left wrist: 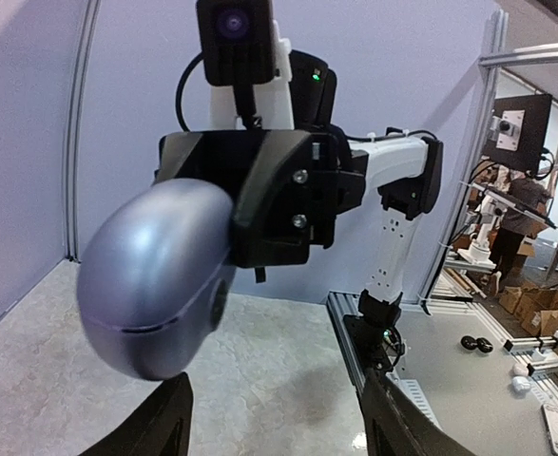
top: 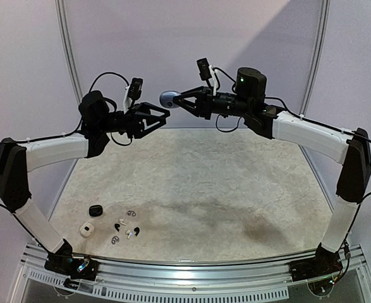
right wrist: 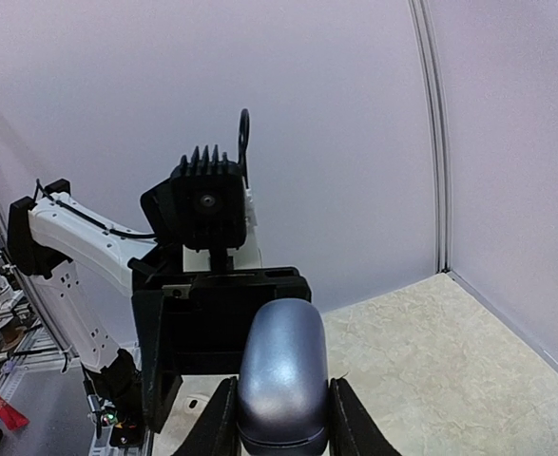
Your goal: Insert the wireless bluetooth earbuds into the charging case
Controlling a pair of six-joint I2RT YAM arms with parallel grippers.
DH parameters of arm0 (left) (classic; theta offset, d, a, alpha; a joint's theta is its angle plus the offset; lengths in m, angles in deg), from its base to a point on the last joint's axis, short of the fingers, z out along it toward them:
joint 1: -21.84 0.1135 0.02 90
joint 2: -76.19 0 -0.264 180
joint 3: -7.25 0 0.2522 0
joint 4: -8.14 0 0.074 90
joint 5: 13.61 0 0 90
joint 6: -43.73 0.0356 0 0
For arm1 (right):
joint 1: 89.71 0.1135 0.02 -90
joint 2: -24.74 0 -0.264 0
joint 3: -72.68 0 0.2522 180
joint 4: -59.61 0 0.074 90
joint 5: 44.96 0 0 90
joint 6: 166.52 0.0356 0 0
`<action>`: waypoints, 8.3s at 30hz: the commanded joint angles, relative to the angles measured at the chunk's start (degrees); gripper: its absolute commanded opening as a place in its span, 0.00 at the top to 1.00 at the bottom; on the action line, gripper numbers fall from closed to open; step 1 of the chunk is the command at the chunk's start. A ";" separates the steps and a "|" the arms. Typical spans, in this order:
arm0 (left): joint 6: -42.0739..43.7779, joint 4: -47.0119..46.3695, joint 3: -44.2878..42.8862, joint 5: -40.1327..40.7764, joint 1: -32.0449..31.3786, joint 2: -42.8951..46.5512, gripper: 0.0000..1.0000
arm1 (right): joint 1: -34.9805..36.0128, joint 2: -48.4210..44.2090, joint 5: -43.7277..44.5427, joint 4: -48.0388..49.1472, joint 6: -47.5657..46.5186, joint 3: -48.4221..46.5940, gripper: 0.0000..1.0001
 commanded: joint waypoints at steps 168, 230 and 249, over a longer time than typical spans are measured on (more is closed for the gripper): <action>51.23 84.93 13.26 61.45 -8.26 -1.42 0.56 | 7.24 -19.41 35.60 -15.09 -6.94 27.95 0.91; 45.16 91.06 -23.34 50.86 -32.53 -24.29 0.33 | -8.99 -37.38 33.72 -20.94 -10.34 40.51 0.92; 44.95 48.10 7.46 15.29 -4.82 16.11 0.16 | -6.30 -22.28 6.99 3.95 -3.19 25.54 0.90</action>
